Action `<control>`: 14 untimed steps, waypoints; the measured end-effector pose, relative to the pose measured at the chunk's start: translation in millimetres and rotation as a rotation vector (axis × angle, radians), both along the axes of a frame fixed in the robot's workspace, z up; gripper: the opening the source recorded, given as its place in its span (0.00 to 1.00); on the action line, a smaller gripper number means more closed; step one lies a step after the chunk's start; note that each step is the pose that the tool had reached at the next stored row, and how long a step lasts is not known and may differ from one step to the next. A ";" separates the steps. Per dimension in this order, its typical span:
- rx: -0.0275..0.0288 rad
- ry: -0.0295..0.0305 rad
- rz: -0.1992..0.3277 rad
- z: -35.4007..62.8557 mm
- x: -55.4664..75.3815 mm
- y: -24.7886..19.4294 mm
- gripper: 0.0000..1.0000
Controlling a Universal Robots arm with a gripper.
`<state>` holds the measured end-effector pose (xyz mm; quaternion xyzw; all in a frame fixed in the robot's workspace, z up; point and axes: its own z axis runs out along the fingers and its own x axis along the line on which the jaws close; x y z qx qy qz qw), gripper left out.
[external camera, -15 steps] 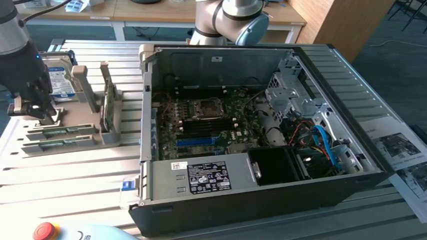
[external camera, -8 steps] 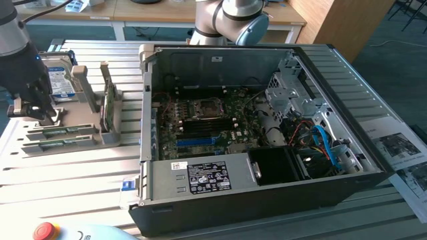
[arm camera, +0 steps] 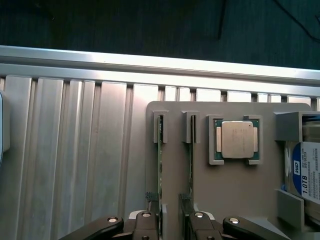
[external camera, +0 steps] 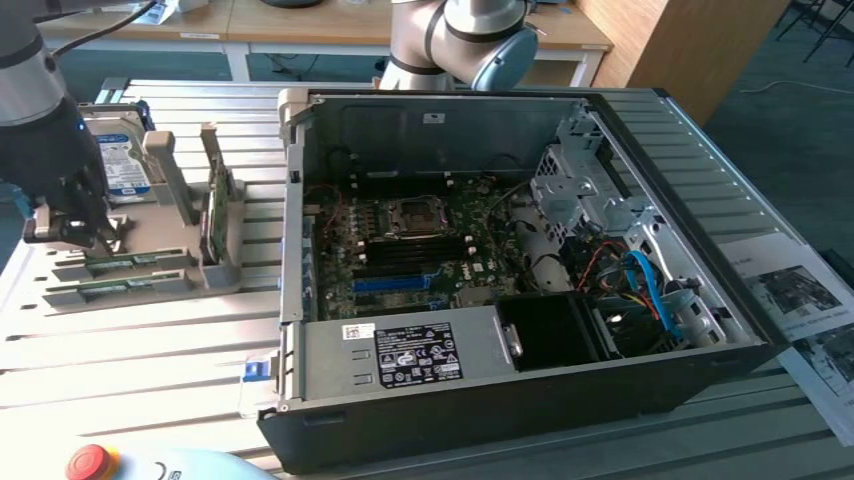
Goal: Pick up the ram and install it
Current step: 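Pick up the ram and move it above insertion slot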
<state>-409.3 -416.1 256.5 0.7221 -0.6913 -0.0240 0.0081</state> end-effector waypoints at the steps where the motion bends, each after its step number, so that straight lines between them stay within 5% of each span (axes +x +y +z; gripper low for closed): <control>1: 0.0000 0.0000 0.000 -1.4 0.0 0.0 0.30; 14: 0.0000 -0.0001 0.000 -10.8 -0.3 -0.5 0.30</control>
